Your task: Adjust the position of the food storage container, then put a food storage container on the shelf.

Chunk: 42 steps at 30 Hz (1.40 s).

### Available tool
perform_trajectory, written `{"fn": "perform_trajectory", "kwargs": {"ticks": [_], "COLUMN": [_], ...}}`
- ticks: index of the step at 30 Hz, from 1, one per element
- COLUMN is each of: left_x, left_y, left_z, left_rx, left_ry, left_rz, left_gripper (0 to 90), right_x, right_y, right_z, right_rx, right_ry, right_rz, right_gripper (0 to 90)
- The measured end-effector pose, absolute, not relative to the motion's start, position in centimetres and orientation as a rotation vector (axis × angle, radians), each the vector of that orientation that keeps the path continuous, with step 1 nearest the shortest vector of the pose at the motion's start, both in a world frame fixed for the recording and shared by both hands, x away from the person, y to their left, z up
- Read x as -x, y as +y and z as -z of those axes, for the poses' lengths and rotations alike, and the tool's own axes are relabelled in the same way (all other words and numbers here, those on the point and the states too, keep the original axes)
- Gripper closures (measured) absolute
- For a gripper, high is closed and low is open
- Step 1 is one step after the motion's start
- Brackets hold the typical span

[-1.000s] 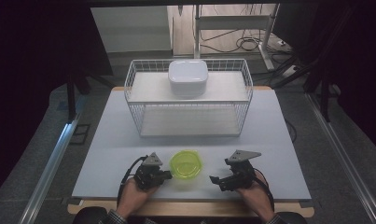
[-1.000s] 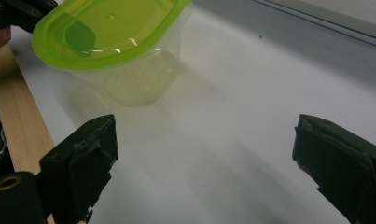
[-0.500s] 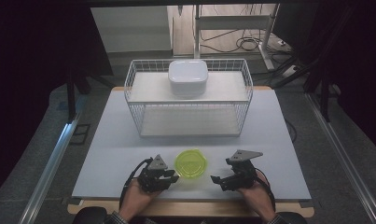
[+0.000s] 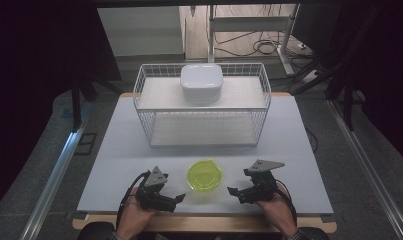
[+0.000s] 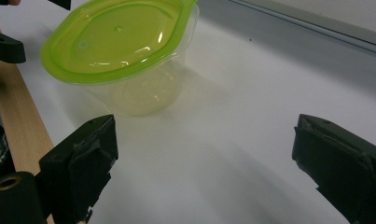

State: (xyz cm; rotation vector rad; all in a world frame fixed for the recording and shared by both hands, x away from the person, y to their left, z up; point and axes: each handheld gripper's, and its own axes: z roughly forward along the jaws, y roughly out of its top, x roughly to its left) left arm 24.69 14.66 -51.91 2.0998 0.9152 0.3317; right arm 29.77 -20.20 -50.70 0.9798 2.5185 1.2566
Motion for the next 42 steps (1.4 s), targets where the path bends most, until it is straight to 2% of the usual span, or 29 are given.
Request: {"fn": "perform_trajectory", "kwargs": {"ticks": [3,14,28,32,42], "left_x": [-24.5,-24.6,-24.7,-24.7,-24.6], "left_y": [15.0,15.6,15.9,15.9,15.7], "left_z": [52.2,52.5,52.7,52.7,52.8], "left_rx": [-2.108,-2.074,-2.087,-2.089,-2.120], "left_ry": [0.915,0.896,0.902,0.902,0.880], "left_rz": [-0.371,-0.385,-0.407,-0.413,-0.434], "left_gripper": [5.2,2.9,3.1,3.2,3.4], "right_x": [-29.8,-30.5,-32.8,-33.3,-34.5], "right_y": [-20.3,-20.7,-19.8,-19.1,-18.1], "right_z": [50.7,50.6,48.5,48.4,47.7], "right_rx": [-0.985,-1.047,-1.118,-1.130,-1.173], "right_ry": [2.518,2.520,2.552,2.587,2.623], "right_rz": [-1.264,-1.303,-1.375,-1.351,-1.379], "right_gripper": [6.9,6.0,3.8,7.9,27.3]}}
